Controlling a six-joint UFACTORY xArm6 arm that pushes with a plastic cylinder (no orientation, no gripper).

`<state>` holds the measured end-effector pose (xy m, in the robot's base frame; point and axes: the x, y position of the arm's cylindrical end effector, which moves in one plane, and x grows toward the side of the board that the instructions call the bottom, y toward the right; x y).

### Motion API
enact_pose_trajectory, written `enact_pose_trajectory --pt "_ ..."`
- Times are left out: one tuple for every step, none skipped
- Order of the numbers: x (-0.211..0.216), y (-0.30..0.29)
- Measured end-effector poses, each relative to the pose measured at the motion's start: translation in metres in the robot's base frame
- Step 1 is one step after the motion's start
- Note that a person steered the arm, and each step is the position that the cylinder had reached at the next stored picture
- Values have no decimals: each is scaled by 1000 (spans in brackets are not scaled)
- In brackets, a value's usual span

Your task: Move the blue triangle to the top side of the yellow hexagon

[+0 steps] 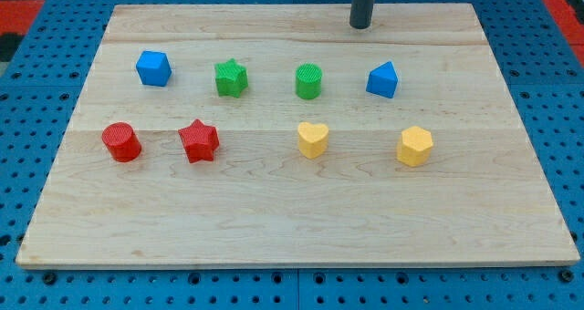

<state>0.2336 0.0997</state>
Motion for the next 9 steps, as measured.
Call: enact_pose_trajectory --pt "1 10" --pt "21 48" --pt "51 50" --pt "88 19" --pt "107 -2" --pt "115 -42" --pt "117 -16" --pt "102 -11" --pt "89 18"
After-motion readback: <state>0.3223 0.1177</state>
